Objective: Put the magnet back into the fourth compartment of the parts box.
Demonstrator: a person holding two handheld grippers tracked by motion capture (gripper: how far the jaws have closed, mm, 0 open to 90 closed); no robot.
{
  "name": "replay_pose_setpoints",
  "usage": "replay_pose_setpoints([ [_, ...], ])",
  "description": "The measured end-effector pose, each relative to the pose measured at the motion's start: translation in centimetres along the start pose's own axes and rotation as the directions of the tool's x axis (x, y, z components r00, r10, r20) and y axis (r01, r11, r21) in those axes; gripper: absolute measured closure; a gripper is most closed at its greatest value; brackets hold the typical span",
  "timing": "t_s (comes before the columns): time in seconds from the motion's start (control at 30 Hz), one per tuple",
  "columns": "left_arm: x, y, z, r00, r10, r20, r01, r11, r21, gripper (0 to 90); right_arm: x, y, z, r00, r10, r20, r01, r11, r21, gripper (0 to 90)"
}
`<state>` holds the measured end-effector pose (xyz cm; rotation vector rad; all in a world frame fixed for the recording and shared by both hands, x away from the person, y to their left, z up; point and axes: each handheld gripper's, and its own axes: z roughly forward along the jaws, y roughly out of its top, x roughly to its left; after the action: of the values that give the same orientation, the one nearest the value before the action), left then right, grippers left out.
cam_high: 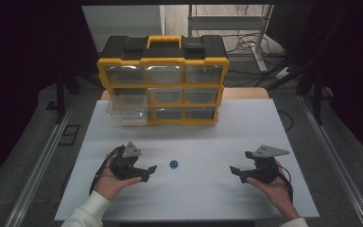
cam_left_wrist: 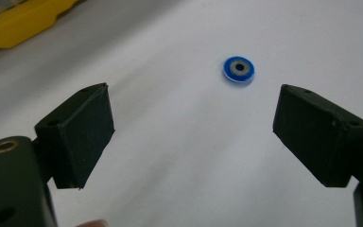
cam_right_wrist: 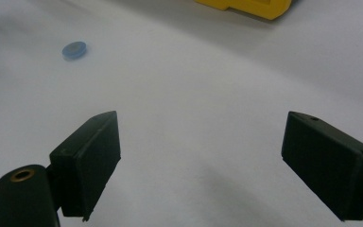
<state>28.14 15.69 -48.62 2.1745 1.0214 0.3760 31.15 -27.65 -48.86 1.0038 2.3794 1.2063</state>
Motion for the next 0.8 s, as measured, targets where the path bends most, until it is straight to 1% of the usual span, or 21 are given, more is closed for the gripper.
replay_pose_setpoints([
  [0.2,-0.5,0.7,1.0,0.9997,0.006,0.022,-0.007,0.9998,0.017,13.7,0.1,0.0,0.0,1.0,-0.004,0.001,0.004,1.0,0.003,12.8],
  [0.5,-0.4,1.4,1.8,0.9984,-0.005,0.057,0.004,0.9997,0.025,14.5,0.1,-0.1,0.0,1.0,-0.002,0.004,0.002,1.0,0.003,12.8],
  [0.73,-0.6,2.2,3.1,0.9975,0.009,0.07,-0.013,0.9983,0.057,14.8,-0.1,-0.1,0.1,1.0,0.0,0.004,0.0,1.0,0.007,12.8],
  [0.8,-0.8,2.5,3.5,0.9972,0.02,0.072,-0.025,0.9976,0.065,14.6,-0.1,-0.1,0.1,1.0,0.001,0.003,-0.001,1.0,0.006,12.8],
])
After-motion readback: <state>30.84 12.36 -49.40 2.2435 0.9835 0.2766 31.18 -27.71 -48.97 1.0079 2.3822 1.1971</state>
